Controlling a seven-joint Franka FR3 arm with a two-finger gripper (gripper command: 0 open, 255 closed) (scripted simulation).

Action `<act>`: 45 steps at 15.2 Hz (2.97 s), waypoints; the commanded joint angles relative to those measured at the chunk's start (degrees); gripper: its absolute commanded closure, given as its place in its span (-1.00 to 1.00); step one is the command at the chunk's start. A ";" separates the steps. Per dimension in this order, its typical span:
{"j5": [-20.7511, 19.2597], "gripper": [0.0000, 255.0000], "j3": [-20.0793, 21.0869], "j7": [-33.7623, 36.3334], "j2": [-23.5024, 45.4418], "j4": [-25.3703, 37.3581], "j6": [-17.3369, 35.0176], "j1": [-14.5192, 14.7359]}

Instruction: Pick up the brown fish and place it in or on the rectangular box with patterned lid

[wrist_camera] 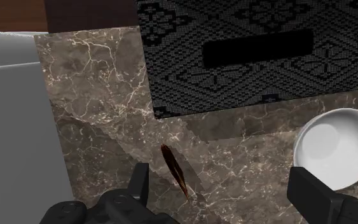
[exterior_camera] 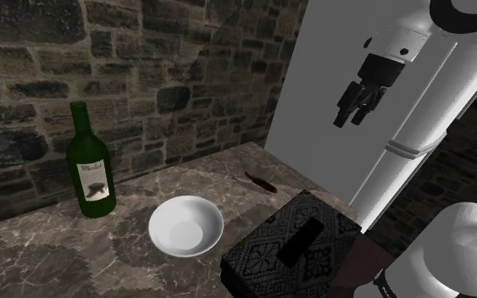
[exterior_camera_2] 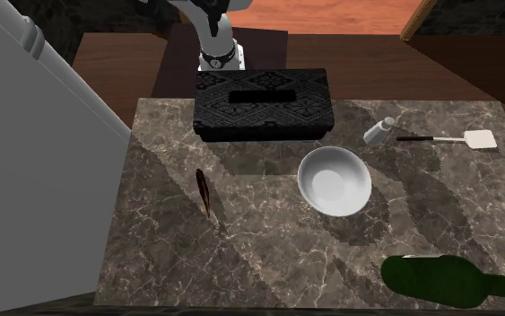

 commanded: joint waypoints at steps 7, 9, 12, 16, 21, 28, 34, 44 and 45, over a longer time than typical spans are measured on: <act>-1.23 -1.00 -0.91 -5.80 7.24 -5.08 11.02 0.99; -1.60 -1.00 -1.17 -7.65 10.28 -6.15 14.71 1.28; -2.14 -1.00 -1.51 -10.33 15.38 -7.17 20.21 1.70; -2.81 -1.00 -1.85 -13.74 23.02 -7.39 27.28 2.20; -3.66 -1.00 -2.05 -17.68 33.60 -5.88 35.40 2.73; -5.21 -1.00 -1.86 -22.44 49.40 -0.61 44.64 3.23; -5.85 -1.00 -1.77 -23.34 55.61 0.47 49.46 3.34; -5.98 -1.00 -1.80 -23.24 57.77 -0.02 52.12 3.37; -5.98 -1.00 -1.80 -23.24 57.76 -0.03 52.11 3.37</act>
